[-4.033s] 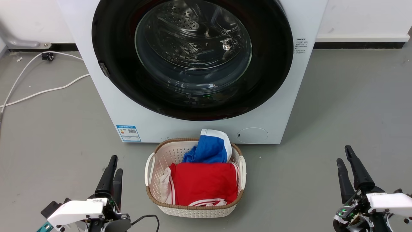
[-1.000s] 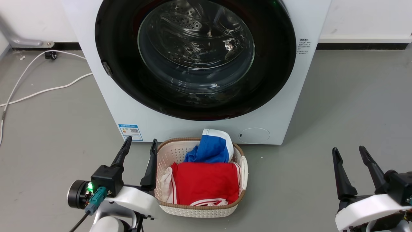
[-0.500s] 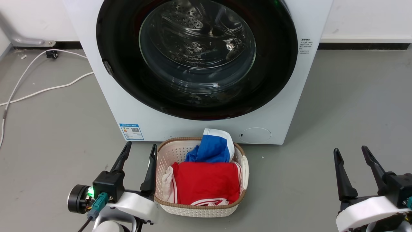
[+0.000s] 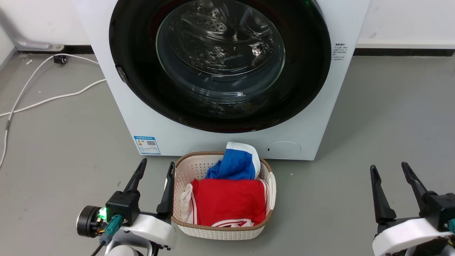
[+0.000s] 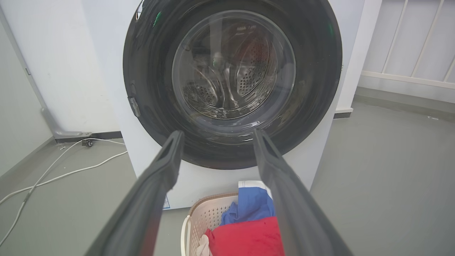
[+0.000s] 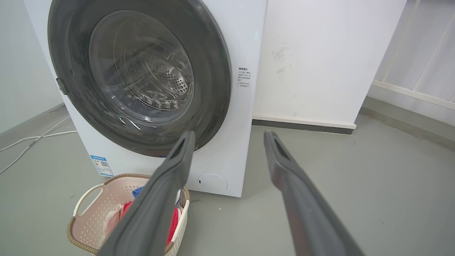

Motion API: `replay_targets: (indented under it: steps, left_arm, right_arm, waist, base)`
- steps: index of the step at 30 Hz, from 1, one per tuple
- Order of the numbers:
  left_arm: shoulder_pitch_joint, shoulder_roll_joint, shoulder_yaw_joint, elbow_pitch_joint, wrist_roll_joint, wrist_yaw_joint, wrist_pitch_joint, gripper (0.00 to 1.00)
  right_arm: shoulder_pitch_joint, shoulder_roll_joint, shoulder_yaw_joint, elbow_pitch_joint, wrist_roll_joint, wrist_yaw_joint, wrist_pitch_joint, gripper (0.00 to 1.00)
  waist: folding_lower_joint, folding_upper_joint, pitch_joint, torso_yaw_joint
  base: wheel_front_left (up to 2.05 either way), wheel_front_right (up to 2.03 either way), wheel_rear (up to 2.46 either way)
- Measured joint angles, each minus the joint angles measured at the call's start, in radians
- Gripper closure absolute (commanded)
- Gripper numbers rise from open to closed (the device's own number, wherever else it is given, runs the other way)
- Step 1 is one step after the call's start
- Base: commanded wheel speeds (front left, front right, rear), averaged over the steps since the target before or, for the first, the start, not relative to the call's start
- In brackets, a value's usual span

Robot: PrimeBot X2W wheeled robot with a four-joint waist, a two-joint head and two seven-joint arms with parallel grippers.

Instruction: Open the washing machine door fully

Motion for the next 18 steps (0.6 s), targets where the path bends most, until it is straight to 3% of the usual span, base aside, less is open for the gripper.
replay_targets:
  steps: [4,6,7,15,18]
  left_arm:
    - [0.0,-0.007,0.009,0.003,-0.002,-0.004,0.0,0.0]
    - [0.0,-0.01,0.014,0.003,-0.002,-0.007,0.0,0.0]
    - [0.001,-0.012,0.015,0.003,-0.002,-0.009,0.0,0.0]
    - [0.001,-0.022,0.029,0.002,0.0,-0.014,0.0,0.0]
    - [0.001,-0.026,0.038,0.0,-0.001,-0.015,0.0,0.0]
  right_arm:
    - [0.0,0.0,0.0,0.01,0.012,0.0,-0.002,0.0]
    - [0.0,0.0,0.001,0.015,0.022,0.0,-0.002,0.7]
    - [0.0,0.0,0.0,0.017,0.029,0.0,-0.002,1.0]
    - [-0.005,0.0,0.012,0.034,0.075,0.0,0.0,1.0]
    - [-0.006,0.001,0.004,0.046,0.165,0.0,0.007,1.0]
  waist:
    - [0.0,0.0,-0.001,0.0]
    - [0.0,0.0,-0.001,0.001]
    - [0.0,0.0,0.0,0.0]
    - [0.0,0.0,0.002,-0.002]
    - [0.0,0.0,0.002,-0.005]
  base:
    - [0.0,0.0,0.0]
    - [0.0,0.0,0.0]
    - [0.0,0.0,0.0]
    - [0.0,0.0,0.0]
    - [0.0,0.0,0.0]
